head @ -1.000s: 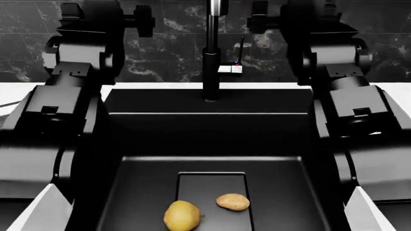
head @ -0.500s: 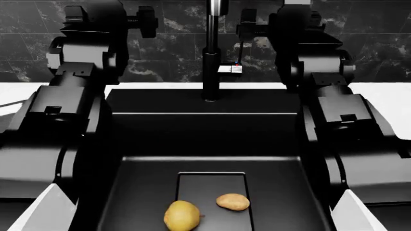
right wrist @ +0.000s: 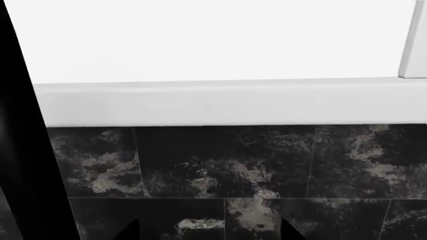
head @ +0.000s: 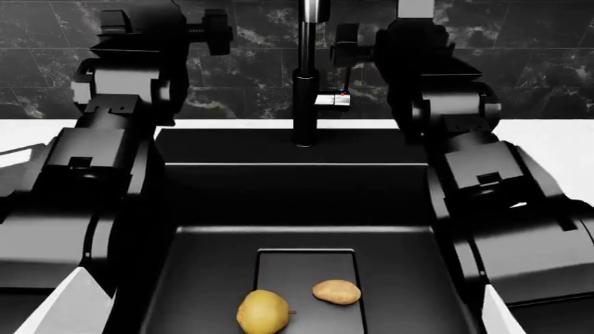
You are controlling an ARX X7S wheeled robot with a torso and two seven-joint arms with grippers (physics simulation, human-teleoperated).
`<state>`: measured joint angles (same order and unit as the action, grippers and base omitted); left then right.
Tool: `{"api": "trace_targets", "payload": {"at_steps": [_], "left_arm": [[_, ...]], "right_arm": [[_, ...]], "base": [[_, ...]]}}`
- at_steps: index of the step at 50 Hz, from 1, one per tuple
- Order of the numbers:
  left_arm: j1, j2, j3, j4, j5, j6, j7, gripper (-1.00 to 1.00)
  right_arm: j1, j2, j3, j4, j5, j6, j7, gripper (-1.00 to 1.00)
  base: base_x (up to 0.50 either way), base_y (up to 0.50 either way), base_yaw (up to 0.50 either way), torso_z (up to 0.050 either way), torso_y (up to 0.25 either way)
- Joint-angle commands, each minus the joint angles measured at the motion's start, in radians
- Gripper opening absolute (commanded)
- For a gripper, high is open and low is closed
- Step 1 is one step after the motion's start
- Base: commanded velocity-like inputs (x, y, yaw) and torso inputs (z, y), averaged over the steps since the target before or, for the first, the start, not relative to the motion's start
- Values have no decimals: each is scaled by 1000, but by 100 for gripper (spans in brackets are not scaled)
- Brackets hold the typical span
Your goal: Pick up the fruits and vegetables and place them in the sink. Turn on the sink faucet to wash them. Then turn the sink off and put them in the tray.
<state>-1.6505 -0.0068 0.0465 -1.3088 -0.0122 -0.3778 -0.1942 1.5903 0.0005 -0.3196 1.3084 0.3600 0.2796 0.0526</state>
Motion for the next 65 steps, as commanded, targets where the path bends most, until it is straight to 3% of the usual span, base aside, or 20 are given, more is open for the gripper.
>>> {"api": "trace_targets", "payload": {"at_steps": [1,13,27,65], "left_arm": [[6,0,1,0,0,6,18,100],[11,-4,2,0,5,9,21,100],[15,-4,14,0,2,16,15,100],[-12,-1,-9,0,2,27,32,100]], "right_arm": [[-23,0,-56,0,52,-2,19,100],[-38,0,-124,0,115,2,32,100],[-37,0,-119,0,116,-4,34,100],[34,0,-133,0,127,-20,54,100]], "base": [[0,0,0,0,0],[0,0,0,0,-7],[0,0,0,0,-249],[0,0,0,0,0]]}}
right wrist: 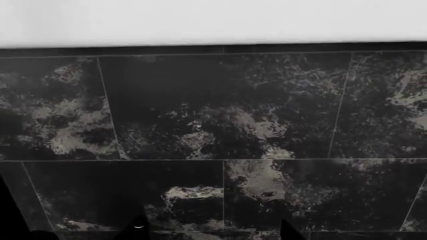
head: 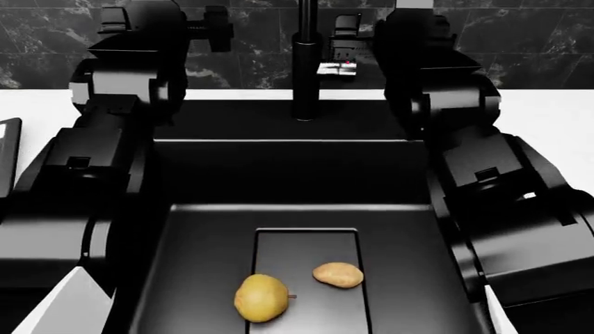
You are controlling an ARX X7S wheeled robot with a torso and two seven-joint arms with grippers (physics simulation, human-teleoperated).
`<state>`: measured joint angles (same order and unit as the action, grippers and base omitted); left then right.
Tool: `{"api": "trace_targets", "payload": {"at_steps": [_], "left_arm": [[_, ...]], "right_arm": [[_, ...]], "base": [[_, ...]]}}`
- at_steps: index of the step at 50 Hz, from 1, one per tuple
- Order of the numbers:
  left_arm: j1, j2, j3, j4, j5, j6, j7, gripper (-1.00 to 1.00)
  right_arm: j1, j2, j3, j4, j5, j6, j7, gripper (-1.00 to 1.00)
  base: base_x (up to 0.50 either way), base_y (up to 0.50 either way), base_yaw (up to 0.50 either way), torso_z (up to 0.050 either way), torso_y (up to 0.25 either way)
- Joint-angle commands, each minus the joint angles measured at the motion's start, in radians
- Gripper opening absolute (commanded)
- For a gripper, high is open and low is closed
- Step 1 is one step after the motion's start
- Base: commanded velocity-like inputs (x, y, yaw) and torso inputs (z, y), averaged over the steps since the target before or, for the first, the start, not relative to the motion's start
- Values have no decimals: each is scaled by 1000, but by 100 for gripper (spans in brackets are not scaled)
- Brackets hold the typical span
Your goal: Pick up the fruits and vegetables and place them in the sink. Turn on the sink faucet to wash them. Then turn the sink off and put them in the tray.
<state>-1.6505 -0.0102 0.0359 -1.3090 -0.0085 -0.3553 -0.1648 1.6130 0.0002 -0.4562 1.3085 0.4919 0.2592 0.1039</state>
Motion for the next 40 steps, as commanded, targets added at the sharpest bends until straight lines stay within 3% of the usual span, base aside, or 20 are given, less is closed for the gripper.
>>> {"api": "trace_targets", "payload": {"at_steps": [1,14,22,40], "left_arm": [[-14,2,1,0,-2,5,3,100],[-24,6,15,0,-6,20,7,100],[-17,5,27,0,-7,18,0,100],[-12,4,0,0,-5,23,-6,100]], "right_arm": [[10,0,4,0,-4,1,3,100],[5,0,-8,0,10,-2,5,100],[-1,0,-51,0,57,-7,11,100],[-6,0,-60,0,69,-8,13,100]], "base": [[0,0,0,0,0],[0,0,0,0,-6],[0,0,0,0,-250],[0,0,0,0,0]]}}
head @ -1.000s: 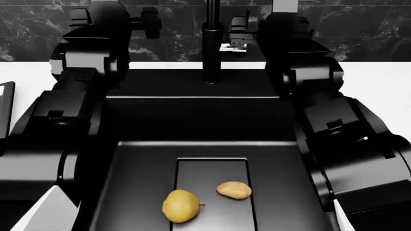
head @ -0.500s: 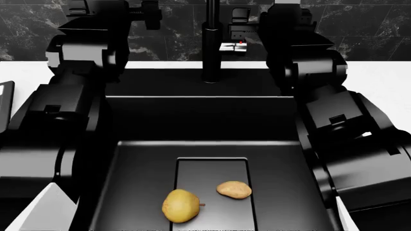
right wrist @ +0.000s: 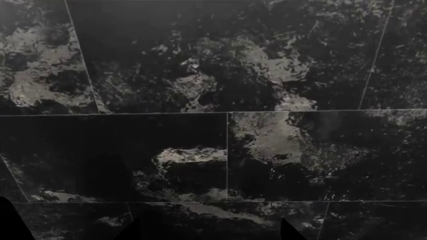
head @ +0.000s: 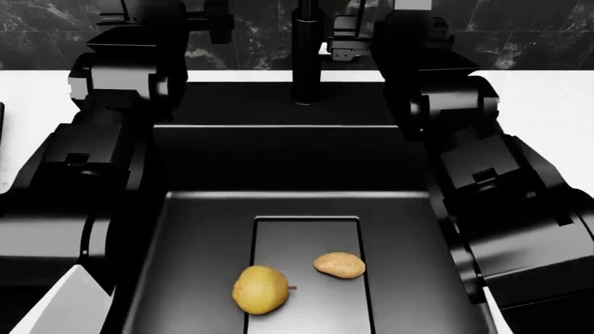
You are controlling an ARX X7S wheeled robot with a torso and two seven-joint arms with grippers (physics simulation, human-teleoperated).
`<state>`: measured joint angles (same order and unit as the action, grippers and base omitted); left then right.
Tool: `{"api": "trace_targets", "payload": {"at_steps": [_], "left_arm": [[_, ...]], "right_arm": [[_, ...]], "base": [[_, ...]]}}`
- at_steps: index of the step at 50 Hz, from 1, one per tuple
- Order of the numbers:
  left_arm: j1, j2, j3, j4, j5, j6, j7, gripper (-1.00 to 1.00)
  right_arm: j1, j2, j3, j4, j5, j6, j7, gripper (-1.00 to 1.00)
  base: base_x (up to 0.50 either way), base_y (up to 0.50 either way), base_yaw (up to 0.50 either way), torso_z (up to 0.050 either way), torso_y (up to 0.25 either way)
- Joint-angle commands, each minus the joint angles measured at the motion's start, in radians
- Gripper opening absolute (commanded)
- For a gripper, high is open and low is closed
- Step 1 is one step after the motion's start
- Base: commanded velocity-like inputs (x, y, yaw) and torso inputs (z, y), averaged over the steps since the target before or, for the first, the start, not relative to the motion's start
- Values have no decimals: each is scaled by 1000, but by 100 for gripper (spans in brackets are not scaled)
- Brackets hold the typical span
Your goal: Pick up the fruits and vegetables and place them in the sink. Turn on the sink faucet to wash them. Then turn the sink off and put them in the tray.
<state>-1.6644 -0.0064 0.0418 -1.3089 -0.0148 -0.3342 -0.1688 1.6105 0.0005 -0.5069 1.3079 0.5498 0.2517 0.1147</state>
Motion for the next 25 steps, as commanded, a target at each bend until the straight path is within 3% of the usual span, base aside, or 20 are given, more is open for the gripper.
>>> {"api": "trace_targets", "payload": {"at_steps": [1,6,10,25], "left_arm": [[2,1,-5,0,1,2,-2,100],[3,3,11,0,3,-4,4,100],[5,2,24,0,0,1,4,100],[7,1,2,0,-1,4,4,100]], "right_arm": [[-4,0,-5,1,7,0,2,100],[-5,0,-8,1,11,1,1,100],[-7,0,-10,1,14,0,2,100],[-6,0,-6,1,9,0,8,100]], "base": [[0,0,0,0,0],[0,0,0,0,0],[0,0,0,0,-247],[0,0,0,0,0]]}}
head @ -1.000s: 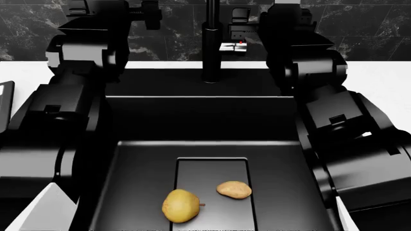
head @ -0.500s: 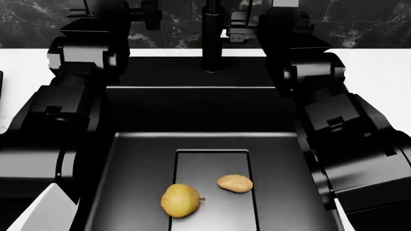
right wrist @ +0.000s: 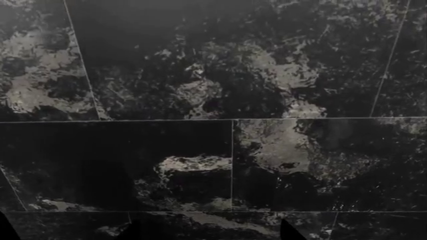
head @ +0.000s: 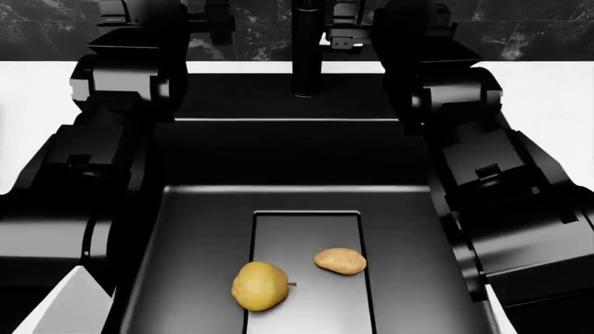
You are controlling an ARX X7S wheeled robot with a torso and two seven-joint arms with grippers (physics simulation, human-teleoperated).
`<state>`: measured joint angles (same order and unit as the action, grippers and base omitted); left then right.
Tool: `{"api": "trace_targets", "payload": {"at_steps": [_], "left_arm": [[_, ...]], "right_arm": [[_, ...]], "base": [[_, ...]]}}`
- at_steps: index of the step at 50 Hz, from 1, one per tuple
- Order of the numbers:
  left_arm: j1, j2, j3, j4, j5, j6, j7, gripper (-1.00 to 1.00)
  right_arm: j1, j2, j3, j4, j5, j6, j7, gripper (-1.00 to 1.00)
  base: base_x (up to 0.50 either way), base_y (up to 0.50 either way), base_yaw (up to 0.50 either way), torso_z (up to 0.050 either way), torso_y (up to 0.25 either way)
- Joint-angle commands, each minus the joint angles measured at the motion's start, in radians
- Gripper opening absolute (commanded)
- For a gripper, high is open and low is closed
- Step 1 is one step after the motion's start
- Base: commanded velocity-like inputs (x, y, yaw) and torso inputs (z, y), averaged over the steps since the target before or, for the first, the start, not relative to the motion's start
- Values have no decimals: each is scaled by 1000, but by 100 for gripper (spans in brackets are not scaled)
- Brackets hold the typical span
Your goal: Pick up the fruits and vegetables and place them in the sink. Turn on the sink faucet to wash them. Then turn the sink off and put them in the tray.
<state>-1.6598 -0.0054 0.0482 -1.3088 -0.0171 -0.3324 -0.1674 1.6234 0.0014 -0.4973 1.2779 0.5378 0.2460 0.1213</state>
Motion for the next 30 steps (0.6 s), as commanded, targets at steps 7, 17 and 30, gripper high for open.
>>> {"api": "trace_targets", "payload": {"at_steps": [7,17,30], "left_arm": [[-1,-1,-4,0,3,7,3,100],[-6,-3,-13,0,4,9,4,100],[-8,-3,-3,0,11,22,10,100]], "right_arm": [[10,11,296,31,-270,29,20,100],[24,57,502,31,-486,61,56,100],[13,67,547,31,-530,66,69,100]], "base": [[0,0,0,0,0],[0,0,0,0,0],[0,-4,-8,0,0]]}}
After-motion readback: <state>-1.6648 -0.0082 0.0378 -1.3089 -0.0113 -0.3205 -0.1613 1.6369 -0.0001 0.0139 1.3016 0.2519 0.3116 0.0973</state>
